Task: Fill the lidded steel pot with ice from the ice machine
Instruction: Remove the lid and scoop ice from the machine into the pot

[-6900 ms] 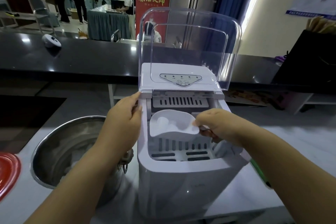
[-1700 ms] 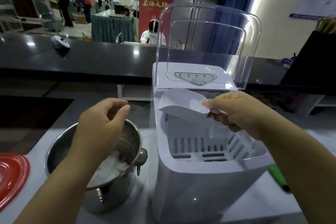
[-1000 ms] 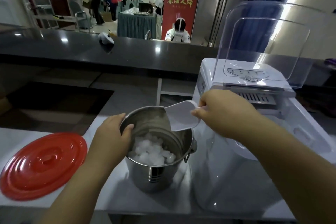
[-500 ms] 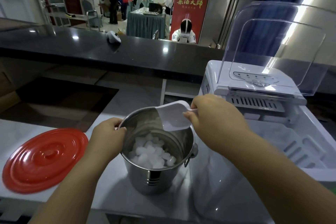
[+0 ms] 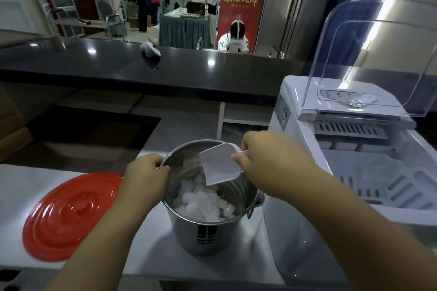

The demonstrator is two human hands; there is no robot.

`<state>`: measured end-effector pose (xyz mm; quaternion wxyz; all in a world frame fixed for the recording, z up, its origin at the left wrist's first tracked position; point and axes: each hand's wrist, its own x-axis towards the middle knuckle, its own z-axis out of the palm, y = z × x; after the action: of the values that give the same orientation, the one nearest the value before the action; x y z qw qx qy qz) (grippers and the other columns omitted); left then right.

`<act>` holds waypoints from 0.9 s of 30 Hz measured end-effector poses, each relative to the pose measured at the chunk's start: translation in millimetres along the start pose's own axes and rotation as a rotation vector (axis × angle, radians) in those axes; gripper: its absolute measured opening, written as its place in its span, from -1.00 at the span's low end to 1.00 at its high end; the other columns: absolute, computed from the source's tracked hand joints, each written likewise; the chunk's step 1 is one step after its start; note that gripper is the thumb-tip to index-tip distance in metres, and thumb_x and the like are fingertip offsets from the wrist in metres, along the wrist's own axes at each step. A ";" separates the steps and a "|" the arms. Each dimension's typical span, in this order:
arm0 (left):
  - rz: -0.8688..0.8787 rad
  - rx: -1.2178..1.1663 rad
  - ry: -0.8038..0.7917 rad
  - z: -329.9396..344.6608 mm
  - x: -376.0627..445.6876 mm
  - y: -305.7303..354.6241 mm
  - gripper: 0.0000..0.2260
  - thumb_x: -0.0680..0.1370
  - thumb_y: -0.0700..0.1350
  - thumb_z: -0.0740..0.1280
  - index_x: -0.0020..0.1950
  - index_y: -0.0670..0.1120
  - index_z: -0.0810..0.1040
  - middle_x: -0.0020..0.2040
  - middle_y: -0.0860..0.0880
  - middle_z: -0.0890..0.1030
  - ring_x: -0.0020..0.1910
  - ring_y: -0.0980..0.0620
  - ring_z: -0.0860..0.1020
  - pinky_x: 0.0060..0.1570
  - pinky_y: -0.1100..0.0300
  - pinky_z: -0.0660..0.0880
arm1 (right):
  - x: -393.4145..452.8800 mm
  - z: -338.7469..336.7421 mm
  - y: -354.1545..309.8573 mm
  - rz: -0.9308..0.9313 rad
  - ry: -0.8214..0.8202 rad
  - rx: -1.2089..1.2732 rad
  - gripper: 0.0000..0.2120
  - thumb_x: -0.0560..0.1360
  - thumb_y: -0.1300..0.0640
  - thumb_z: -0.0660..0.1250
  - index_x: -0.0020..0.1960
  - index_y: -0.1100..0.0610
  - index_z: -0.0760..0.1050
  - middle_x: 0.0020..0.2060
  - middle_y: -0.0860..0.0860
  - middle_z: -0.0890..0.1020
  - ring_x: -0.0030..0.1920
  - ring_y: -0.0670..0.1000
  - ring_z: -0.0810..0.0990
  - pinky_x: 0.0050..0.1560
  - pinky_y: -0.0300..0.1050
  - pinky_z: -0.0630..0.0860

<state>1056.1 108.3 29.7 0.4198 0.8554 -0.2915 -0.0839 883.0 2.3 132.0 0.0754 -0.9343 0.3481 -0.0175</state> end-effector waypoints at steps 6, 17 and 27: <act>0.017 -0.036 0.022 -22.5 7.9 -22.0 -0.87 0.47 -0.25 0.28 -0.21 -0.15 0.61 -0.31 -0.05 0.59 -0.28 -0.03 0.53 -0.35 0.14 0.41 | 14.3 26.6 -26.3 0.029 -0.135 0.129 -0.73 0.56 -0.03 0.26 0.03 0.19 0.51 -0.10 0.17 0.61 -0.16 0.08 0.54 -0.19 -0.07 0.46; 0.071 -0.071 -0.040 -34.9 12.0 -37.7 -0.85 0.55 -0.10 0.25 -0.12 -0.03 0.61 -0.22 0.06 0.61 -0.18 0.06 0.56 -0.20 0.12 0.48 | 42.4 62.1 -43.8 -0.007 -0.268 0.280 -0.87 0.50 0.03 0.38 0.00 0.04 0.62 -0.05 0.00 0.67 -0.07 -0.02 0.61 -0.19 -0.20 0.49; 0.056 -0.125 0.100 -39.0 -7.9 -35.8 -0.83 0.54 -0.03 0.29 0.11 0.00 0.57 -0.10 0.14 0.54 -0.13 0.29 0.47 -0.09 0.18 0.46 | 39.3 64.6 -25.9 -0.075 0.008 0.418 -0.78 0.50 -0.10 0.33 0.07 -0.02 0.54 -0.10 -0.12 0.61 -0.11 -0.13 0.56 -0.09 -0.18 0.54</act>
<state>1080.1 156.0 26.2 0.4887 0.8222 -0.2880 -0.0473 935.1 4.2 71.4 0.2653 -0.9106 0.3020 -0.0957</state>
